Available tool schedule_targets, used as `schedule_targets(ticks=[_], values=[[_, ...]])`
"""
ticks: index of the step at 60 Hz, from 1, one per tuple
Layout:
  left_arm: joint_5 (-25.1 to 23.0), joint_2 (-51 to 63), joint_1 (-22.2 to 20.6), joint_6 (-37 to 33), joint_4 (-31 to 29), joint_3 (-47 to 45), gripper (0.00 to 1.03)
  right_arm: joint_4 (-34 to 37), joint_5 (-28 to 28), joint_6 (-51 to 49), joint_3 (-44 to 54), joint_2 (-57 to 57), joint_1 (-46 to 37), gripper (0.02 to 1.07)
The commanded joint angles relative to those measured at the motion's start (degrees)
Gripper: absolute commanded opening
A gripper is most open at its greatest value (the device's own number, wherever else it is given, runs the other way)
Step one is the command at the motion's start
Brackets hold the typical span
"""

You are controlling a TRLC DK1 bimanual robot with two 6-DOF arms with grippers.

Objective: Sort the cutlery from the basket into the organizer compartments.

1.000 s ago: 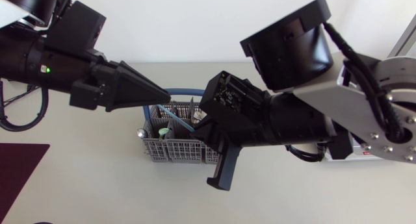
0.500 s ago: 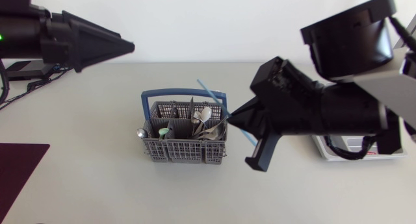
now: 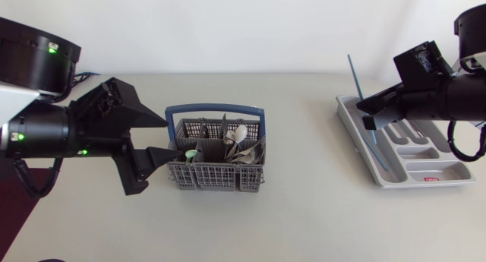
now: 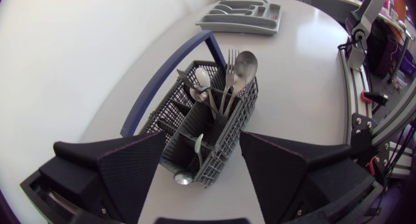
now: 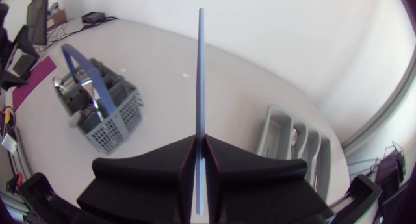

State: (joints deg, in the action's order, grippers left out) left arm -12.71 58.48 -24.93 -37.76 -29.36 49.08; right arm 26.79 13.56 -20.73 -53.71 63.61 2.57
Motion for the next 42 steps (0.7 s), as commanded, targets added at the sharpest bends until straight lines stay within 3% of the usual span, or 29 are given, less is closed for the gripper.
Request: schedule_targets(ticks=[1,19,42], values=[[1.5,2.1,-0.6,-3.3,2.4,-2.5,0.78,-0.5,0.6,1.3,-1.6,4.2,-5.6,0.08],[5.2,6.9,-1.6,-7.9,7.2,-4.3,0.77,-4.8,-0.6,2.5,-5.4,20.8,-17.7,0.08],[7.6,10.9,-1.6,-12.7,11.9,-5.1,0.74,-8.8,-3.9,4.8,-9.3,37.9,-20.4,0.09]])
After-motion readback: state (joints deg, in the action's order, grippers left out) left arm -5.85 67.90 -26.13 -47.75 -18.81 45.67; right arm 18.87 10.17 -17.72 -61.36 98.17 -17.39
